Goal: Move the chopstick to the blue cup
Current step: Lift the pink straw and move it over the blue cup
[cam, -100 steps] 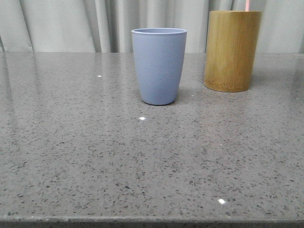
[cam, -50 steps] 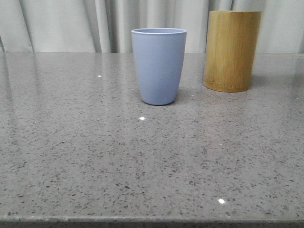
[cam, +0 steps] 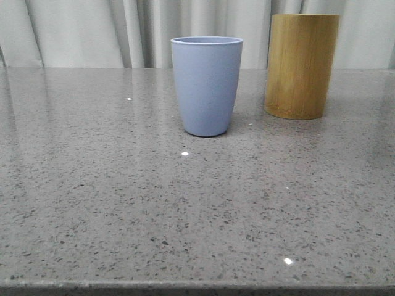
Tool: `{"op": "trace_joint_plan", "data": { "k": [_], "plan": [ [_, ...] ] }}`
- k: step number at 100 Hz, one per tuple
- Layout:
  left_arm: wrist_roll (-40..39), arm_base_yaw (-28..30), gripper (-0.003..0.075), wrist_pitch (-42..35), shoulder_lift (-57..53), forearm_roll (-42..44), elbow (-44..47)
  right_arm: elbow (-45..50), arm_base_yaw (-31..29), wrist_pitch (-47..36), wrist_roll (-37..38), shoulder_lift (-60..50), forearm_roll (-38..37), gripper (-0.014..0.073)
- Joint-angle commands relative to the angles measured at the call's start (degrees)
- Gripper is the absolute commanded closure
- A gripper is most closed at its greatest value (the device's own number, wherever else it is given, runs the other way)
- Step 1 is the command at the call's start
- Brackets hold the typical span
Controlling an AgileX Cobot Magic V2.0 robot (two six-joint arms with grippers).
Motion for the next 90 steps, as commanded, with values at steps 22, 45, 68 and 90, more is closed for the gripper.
{"op": "trace_joint_plan", "data": {
  "k": [22, 45, 68, 90],
  "plan": [
    [-0.5, 0.2, 0.0218, -4.1, 0.0, -1.0, -1.5, -1.8, 0.1, 1.7, -0.6, 2.9, 0.6, 0.0662],
    [-0.5, 0.2, 0.0218, -4.1, 0.0, -1.0, -1.5, -1.8, 0.1, 4.7, -0.6, 4.8, 0.6, 0.0661],
    [-0.5, 0.2, 0.0218, -4.1, 0.0, -1.0, -1.5, -1.8, 0.1, 5.1, -0.6, 4.8, 0.6, 0.0634],
    [-0.5, 0.2, 0.0218, -4.1, 0.0, -1.0, -1.5, -1.8, 0.1, 5.3, -0.6, 4.8, 0.7, 0.0370]
  ]
}}
